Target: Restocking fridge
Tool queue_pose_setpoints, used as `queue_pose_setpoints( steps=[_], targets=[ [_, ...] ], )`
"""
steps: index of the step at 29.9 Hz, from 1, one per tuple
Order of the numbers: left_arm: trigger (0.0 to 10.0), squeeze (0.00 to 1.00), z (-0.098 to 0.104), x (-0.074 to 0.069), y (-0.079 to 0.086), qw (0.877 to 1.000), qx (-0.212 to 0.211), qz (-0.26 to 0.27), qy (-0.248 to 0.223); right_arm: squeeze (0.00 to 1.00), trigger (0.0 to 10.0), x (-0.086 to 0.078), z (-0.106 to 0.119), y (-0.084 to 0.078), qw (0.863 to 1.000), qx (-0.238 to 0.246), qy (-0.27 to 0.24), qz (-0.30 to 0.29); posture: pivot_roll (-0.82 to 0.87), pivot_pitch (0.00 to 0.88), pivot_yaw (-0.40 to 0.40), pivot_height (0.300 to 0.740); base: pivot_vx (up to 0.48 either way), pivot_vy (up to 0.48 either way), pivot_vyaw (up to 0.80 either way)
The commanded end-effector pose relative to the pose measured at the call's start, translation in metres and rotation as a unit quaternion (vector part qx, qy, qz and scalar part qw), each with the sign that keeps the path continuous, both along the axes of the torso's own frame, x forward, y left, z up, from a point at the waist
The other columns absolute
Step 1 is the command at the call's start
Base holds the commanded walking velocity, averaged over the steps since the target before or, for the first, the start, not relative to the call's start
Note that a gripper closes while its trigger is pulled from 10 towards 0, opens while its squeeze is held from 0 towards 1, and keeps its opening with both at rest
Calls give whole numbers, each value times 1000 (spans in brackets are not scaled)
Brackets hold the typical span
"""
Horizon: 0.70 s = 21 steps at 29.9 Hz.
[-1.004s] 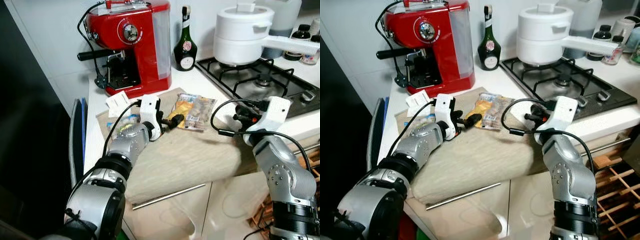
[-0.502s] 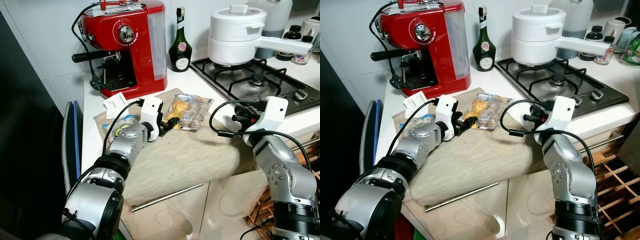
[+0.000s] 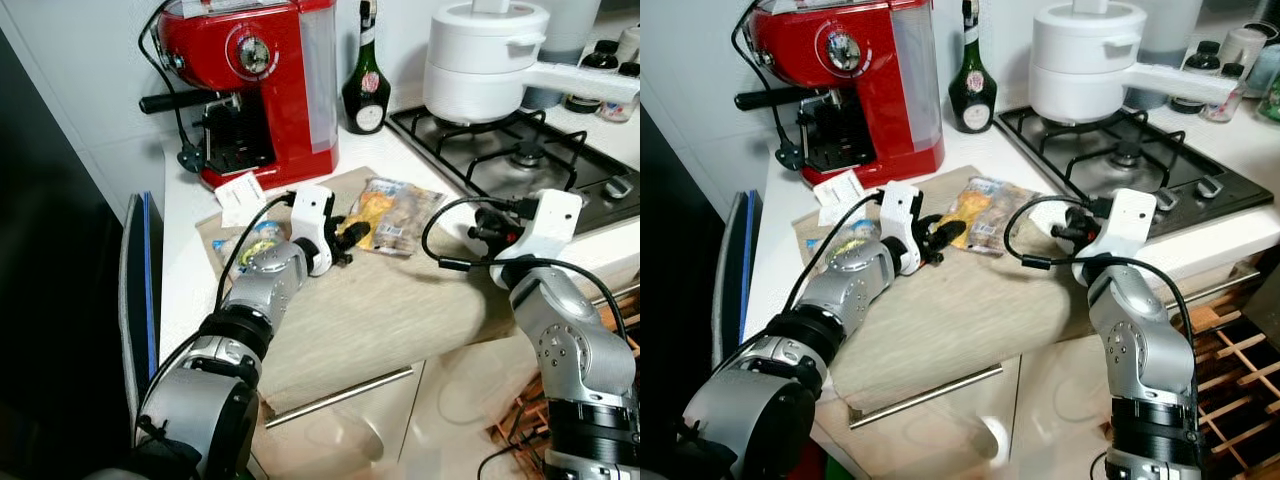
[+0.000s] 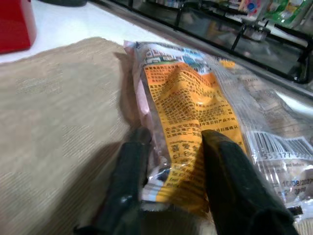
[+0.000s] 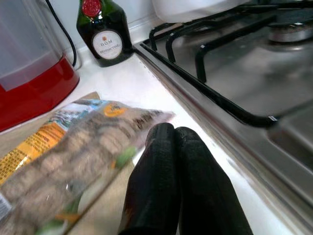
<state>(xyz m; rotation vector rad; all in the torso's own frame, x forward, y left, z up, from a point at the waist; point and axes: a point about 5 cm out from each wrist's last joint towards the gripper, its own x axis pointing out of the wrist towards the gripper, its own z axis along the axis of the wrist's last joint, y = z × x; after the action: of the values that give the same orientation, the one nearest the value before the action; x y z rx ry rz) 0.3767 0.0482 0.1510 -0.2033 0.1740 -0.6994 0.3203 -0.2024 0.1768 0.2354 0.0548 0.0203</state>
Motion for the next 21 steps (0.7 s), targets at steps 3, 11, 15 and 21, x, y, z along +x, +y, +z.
queue_pose_setpoints(
  steps=[3, 11, 15, 21],
  targets=[
    [0, 0, 11, 3, 8, 1000, -12, 3, -14, 0, 10000, 3, 2, 0, 1000, -7, -6, -3, -222, 0, 103, 740, 0, 0, 0],
    [0, 0, 58, 5, 16, 995, -56, 5, -84, 0, 10000, 5, 2, -2, 1000, -11, -8, -8, -210, 0, 96, 740, 0, 0, 0],
    [0, 0, 76, 2, 16, 992, -76, -4, -105, 0, 10000, 6, 1, -2, 1000, -15, -10, -9, -208, 0, 95, 740, 0, 0, 0],
    [0, 0, 102, -7, 13, 985, -95, -27, -142, 0, 10000, 8, -5, 10, 999, 44, 10, 27, -200, 0, 92, 740, 0, 0, 0]
  ],
)
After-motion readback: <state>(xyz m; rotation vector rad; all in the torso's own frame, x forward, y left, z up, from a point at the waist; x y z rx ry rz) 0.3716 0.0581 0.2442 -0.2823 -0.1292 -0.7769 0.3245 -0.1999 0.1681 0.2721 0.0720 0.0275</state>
